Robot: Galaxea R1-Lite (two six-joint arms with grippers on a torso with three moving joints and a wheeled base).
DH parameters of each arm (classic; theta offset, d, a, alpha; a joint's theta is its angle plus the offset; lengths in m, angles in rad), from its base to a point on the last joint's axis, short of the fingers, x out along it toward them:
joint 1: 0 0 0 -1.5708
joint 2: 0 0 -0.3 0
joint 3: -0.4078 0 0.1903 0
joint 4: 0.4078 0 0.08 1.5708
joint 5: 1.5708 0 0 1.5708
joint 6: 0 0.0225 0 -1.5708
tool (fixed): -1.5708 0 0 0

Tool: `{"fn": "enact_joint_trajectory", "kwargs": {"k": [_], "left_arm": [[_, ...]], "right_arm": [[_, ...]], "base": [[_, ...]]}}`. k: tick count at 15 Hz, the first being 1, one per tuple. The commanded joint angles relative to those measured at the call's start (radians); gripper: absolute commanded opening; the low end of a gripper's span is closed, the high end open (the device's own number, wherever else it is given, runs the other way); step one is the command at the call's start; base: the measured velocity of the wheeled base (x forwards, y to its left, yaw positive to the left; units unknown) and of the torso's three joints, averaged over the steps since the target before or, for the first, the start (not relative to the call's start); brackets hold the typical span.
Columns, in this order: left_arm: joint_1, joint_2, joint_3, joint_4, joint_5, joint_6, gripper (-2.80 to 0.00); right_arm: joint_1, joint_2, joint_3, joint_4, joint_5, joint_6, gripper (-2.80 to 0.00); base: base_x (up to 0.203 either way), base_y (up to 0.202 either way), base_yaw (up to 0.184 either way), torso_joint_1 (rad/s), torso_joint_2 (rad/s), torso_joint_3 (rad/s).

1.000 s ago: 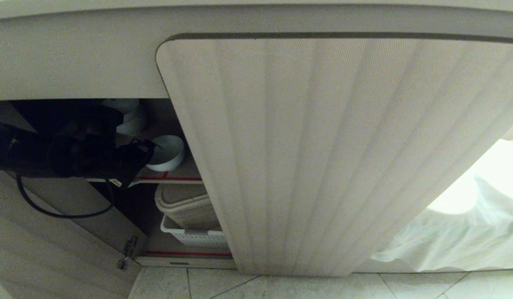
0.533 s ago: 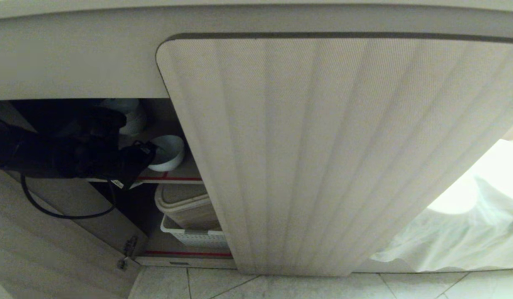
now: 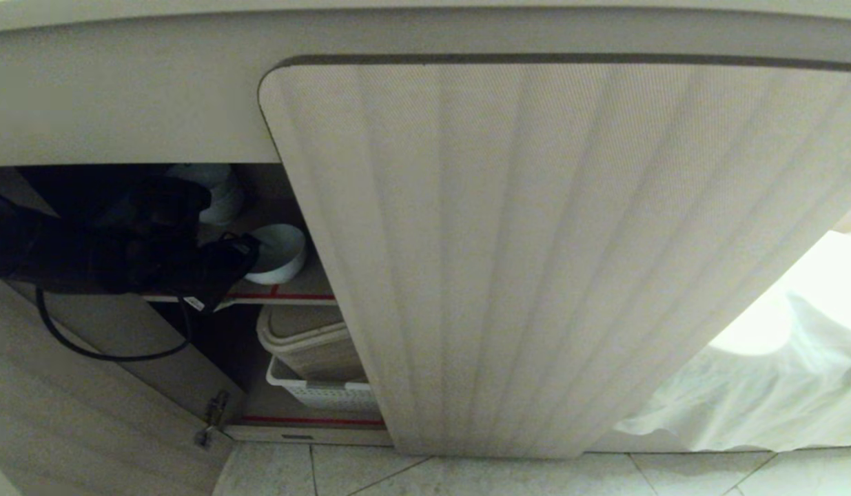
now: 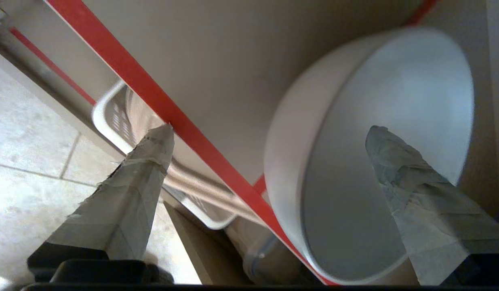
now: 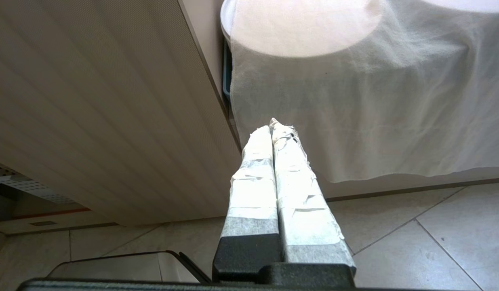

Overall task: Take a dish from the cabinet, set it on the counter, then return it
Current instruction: Take the bowl from the cabinet

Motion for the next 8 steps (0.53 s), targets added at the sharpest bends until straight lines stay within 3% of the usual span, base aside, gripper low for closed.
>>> {"fn": "enact_joint_trajectory", "kwargs": {"k": [1, 2, 8], "left_arm": [[0.002, 0.004, 0.003, -0.001, 0.005, -0.004, 0.00], [0.003, 0.004, 0.001, -0.002, 0.006, -0.004, -2.80], [0.005, 0.004, -0.013, -0.001, 0.002, -0.008, -2.80]], "right_arm": [[0.000, 0.000, 0.000, -0.001, 0.000, 0.001, -2.80], [0.000, 0.000, 0.000, 0.001, -0.001, 0.001, -2.80], [0.000, 0.000, 0.000, 0.000, 0.000, 0.001, -2.80]], "base": [[0.000, 0.000, 0.000, 0.000, 0.00, 0.000], [0.000, 0.000, 0.000, 0.000, 0.00, 0.000], [0.000, 0.000, 0.000, 0.000, 0.00, 0.000]]}}
